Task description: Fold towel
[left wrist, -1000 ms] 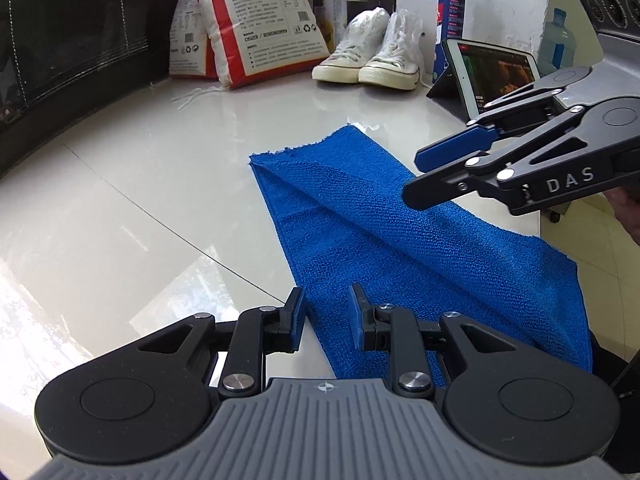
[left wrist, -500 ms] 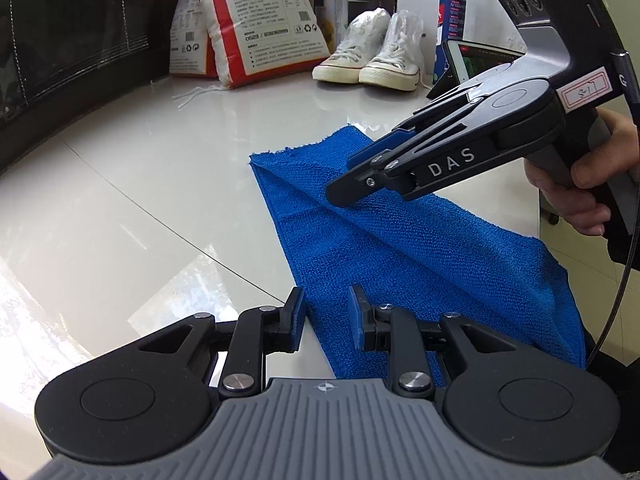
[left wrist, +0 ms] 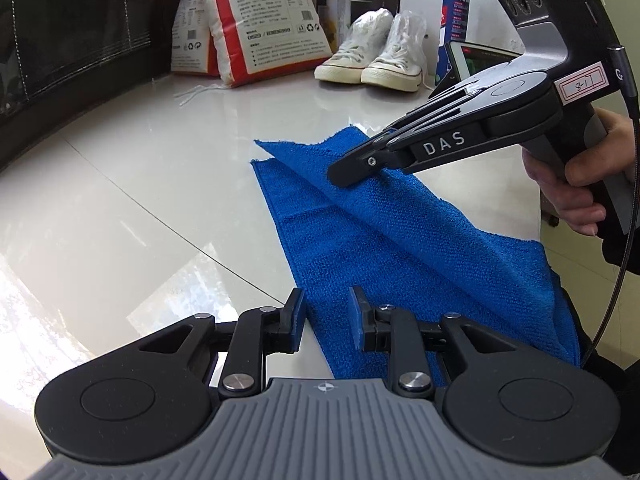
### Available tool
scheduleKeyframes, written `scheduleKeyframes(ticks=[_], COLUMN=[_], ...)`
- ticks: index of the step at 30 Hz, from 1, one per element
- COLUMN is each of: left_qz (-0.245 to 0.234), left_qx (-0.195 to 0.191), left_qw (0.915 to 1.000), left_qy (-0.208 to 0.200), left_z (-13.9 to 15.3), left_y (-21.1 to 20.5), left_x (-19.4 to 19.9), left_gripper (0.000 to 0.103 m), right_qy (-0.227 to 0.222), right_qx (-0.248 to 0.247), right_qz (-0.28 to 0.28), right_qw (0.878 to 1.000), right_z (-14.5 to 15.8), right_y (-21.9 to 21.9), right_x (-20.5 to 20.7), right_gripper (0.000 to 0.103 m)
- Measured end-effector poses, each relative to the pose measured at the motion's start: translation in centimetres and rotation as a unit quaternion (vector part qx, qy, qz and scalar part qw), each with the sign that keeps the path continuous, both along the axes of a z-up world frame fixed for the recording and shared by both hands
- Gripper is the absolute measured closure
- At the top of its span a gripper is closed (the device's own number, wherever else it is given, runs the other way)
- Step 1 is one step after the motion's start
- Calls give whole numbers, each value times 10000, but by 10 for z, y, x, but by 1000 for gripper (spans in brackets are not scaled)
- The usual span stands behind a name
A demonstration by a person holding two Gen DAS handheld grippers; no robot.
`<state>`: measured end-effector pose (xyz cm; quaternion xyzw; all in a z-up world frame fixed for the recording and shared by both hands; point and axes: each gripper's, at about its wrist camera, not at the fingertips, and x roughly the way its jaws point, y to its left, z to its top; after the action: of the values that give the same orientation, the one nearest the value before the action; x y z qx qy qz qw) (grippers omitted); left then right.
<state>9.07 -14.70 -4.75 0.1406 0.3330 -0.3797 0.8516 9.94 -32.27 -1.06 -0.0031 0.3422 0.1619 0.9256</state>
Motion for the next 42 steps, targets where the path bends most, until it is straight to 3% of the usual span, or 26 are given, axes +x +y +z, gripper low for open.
scheduleKeyframes(ticks=[9, 19, 32, 34, 36, 38, 42], left_qz=[-21, -573, -926, -982, -1017, -1045, -1049], left_qx=[-252, -106, 2, 30, 74, 104, 118], left_qw=[9996, 9979, 9954, 9949, 9945, 9942, 9941], left_qy=[-152, -276, -255, -248, -259, -245, -232], left_z=[14, 17, 7, 6, 3, 1, -1], left_y=[-3, -44, -76, -80, -84, -86, -87], left_x=[1, 7, 16, 17, 18, 18, 19], left_gripper=[77, 77, 77, 77, 77, 77, 76], right_qy=[-177, -248, 19, 42, 14, -62, -131], right_qx=[-170, -371, -851, -903, -908, -982, -1009], right_qz=[-479, -1035, -1583, -1612, -1656, -1684, -1688], right_qw=[9986, 9936, 9837, 9828, 9820, 9808, 9804], right_z=[12, 16, -1, -2, -1, 1, 4], right_y=[-26, -53, -75, -75, -76, -74, -74], right_x=[-23, -50, -68, -70, -71, -74, -75], right_gripper=[99, 99, 96, 90, 72, 61, 58])
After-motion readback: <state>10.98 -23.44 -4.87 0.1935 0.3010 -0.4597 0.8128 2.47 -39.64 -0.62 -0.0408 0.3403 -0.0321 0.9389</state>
